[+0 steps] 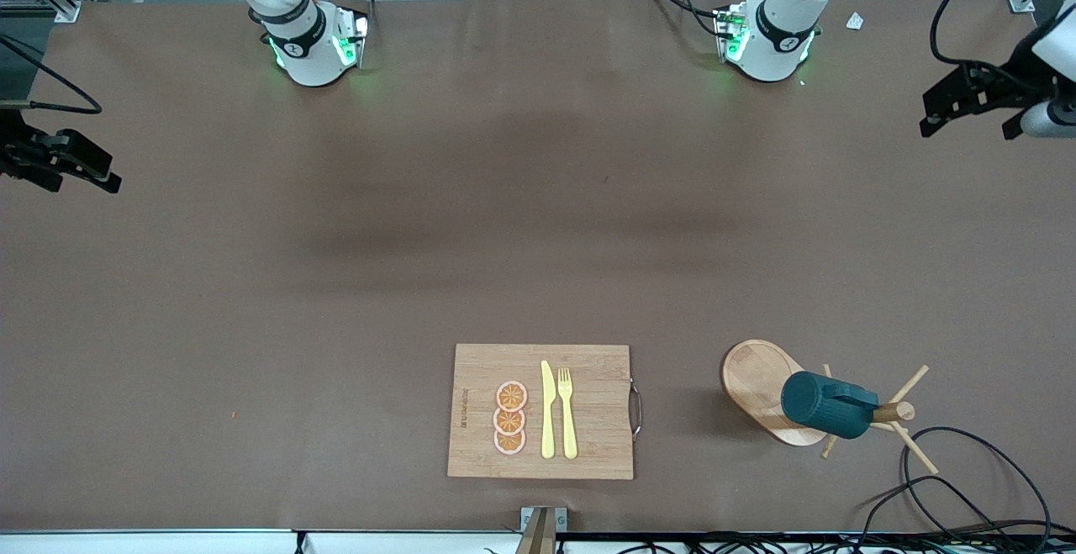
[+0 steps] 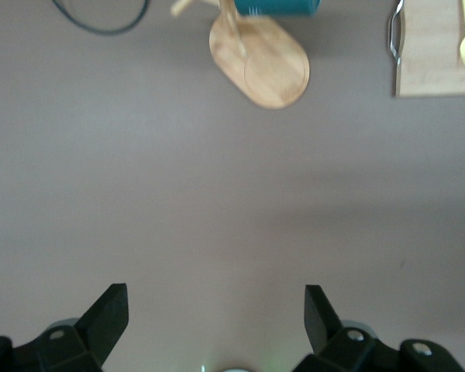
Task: Transfer cup from left to right arm and place
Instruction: 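Move the left gripper toward the teal mug on the wooden stand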
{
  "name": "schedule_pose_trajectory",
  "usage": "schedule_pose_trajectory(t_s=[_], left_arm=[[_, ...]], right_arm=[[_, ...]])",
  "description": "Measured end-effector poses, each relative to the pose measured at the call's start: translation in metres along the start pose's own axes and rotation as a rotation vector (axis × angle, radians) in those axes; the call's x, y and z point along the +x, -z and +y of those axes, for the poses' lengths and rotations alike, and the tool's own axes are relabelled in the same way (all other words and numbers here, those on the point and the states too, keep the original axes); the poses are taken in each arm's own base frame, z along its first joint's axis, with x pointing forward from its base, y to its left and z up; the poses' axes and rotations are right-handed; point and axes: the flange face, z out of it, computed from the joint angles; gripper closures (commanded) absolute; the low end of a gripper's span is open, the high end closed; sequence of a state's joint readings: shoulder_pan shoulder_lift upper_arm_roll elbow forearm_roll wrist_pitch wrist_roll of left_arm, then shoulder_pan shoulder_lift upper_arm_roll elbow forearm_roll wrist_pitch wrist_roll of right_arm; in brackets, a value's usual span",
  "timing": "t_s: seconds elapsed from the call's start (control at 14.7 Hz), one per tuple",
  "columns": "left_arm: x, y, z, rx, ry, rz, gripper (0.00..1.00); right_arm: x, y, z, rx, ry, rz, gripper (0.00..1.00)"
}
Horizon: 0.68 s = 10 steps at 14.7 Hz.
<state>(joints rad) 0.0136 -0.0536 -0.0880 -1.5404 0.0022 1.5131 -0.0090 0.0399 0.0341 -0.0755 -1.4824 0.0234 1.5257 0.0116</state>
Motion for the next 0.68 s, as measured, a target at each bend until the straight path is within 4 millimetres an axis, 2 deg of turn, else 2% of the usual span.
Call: schedule_pose_trajectory(t_s=[0.2,0.68], left_arm=[[0.025,-0.010,0.001,-0.017,0.025,0.057,0.00],[0.087,-0.058,-0.003,-0.068,0.153,0.106,0.00]], right_arm=[[0.000,0.000,0.000,0.000,0.000,0.000,0.00],[0.000,0.000,0.000,0.000,-0.001,-0.001,0.00]])
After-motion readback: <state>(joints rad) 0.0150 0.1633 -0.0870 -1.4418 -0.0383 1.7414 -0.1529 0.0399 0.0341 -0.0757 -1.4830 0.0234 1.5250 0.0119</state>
